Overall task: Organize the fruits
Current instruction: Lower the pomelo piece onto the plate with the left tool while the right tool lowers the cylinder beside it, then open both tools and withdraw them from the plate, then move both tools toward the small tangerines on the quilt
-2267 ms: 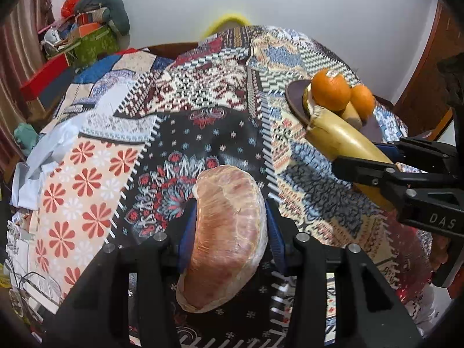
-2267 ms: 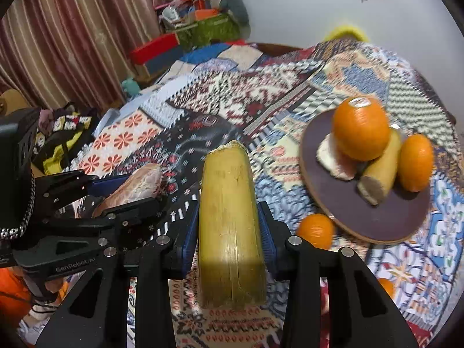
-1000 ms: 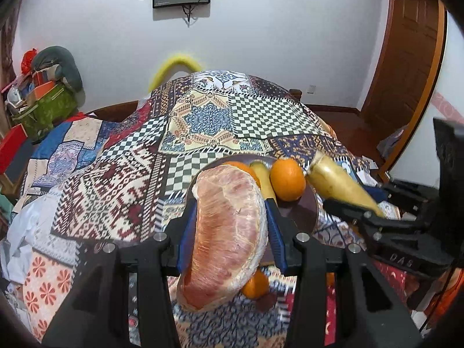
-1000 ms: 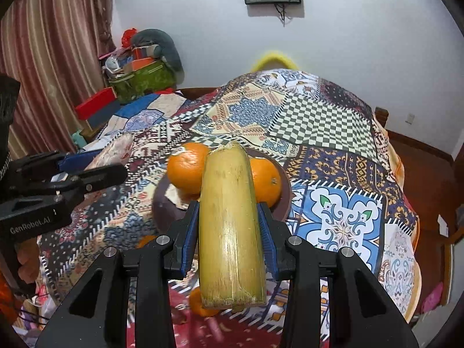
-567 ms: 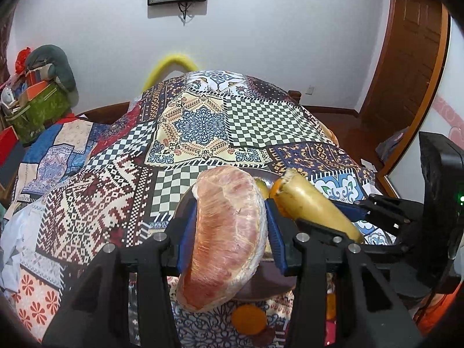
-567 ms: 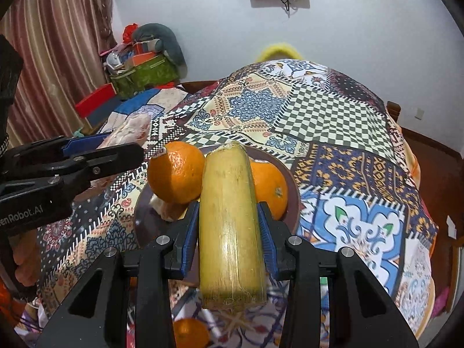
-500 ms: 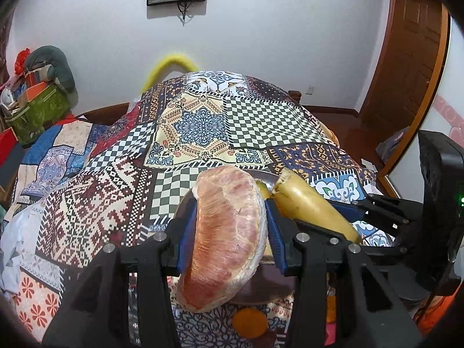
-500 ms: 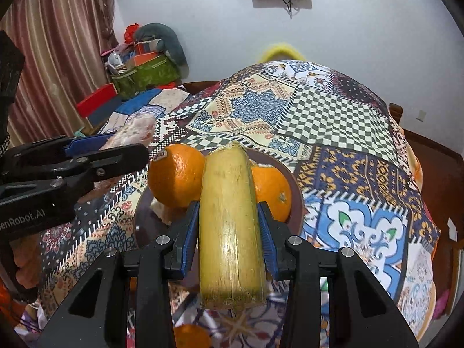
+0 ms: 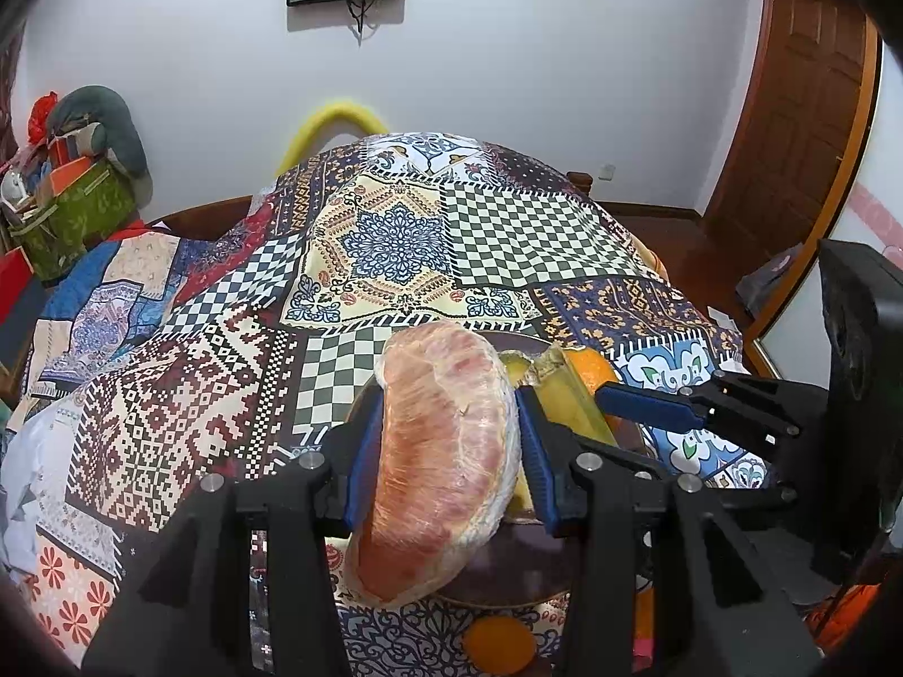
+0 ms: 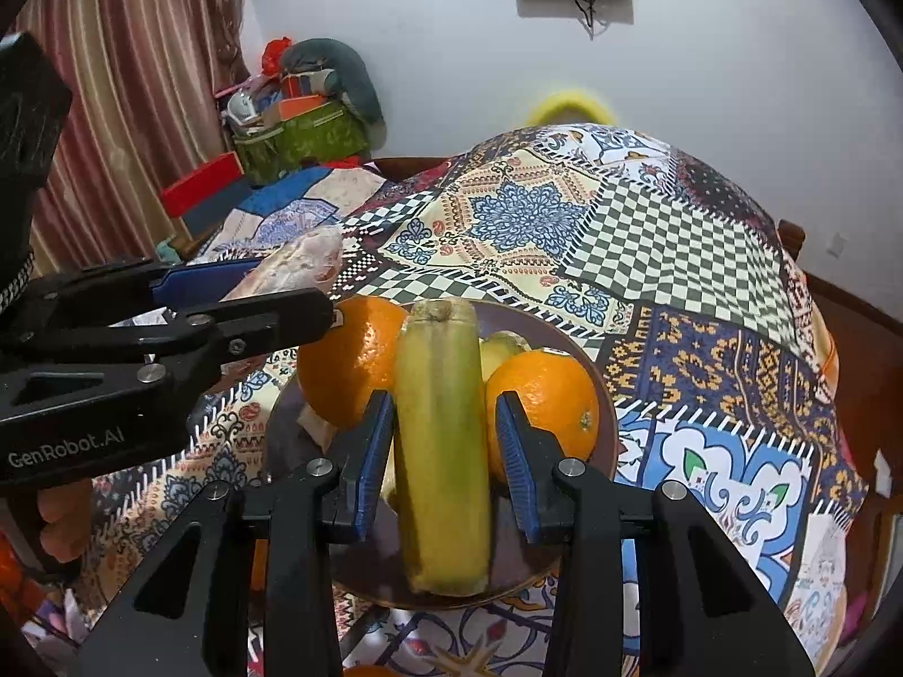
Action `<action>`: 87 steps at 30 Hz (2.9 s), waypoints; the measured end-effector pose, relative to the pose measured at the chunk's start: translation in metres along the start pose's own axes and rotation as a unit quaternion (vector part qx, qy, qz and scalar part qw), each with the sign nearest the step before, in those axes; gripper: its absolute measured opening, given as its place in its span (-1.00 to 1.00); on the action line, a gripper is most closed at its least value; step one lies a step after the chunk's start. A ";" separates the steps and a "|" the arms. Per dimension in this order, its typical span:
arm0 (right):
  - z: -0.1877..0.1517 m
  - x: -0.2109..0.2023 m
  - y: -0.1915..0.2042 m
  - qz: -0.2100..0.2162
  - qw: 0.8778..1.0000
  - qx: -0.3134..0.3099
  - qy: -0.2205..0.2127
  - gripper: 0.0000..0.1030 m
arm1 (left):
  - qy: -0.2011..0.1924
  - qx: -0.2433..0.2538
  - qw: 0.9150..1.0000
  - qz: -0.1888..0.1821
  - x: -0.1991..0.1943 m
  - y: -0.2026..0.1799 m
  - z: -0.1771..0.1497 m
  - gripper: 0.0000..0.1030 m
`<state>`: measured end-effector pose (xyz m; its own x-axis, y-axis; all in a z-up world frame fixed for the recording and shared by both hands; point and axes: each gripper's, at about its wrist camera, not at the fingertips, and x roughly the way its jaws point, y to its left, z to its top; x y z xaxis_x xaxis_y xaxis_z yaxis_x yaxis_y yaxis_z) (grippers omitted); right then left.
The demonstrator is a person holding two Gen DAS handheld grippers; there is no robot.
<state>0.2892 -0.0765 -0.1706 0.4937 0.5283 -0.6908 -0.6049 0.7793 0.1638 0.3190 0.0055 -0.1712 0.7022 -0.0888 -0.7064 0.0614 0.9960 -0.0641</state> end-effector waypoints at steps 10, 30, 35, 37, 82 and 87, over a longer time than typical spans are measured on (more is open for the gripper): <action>-0.004 -0.026 -0.019 0.001 0.999 0.038 -0.019 -0.33 | -0.001 0.016 1.000 -0.007 0.001 -0.018 0.002 -0.13; -0.022 -0.038 -0.031 -0.006 0.999 0.050 -0.014 -0.33 | 0.039 0.028 0.999 -0.024 0.020 -0.034 -0.003 -0.11; -0.024 -0.043 -0.030 -0.006 0.998 0.055 -0.013 -0.33 | 0.033 0.028 0.999 -0.018 0.012 -0.032 -0.004 -0.11; -0.025 -0.045 -0.028 -0.008 0.998 0.054 -0.014 -0.33 | 0.031 0.028 0.999 -0.014 0.008 -0.031 -0.004 -0.11; -0.101 -0.058 0.027 -0.032 0.995 0.090 0.028 -0.32 | 0.094 -0.021 0.995 -0.008 -0.042 -0.006 -0.114 -0.11; -0.102 -0.044 0.027 -0.035 0.995 0.090 0.039 -0.32 | 0.096 -0.020 0.995 -0.012 -0.036 -0.007 -0.112 -0.11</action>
<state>0.1876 -0.1132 -0.2076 0.4767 0.4482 -0.7562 -0.4457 0.8647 0.2316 0.2141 0.0017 -0.2247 0.5515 -0.1142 -0.8263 0.0458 0.9932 -0.1067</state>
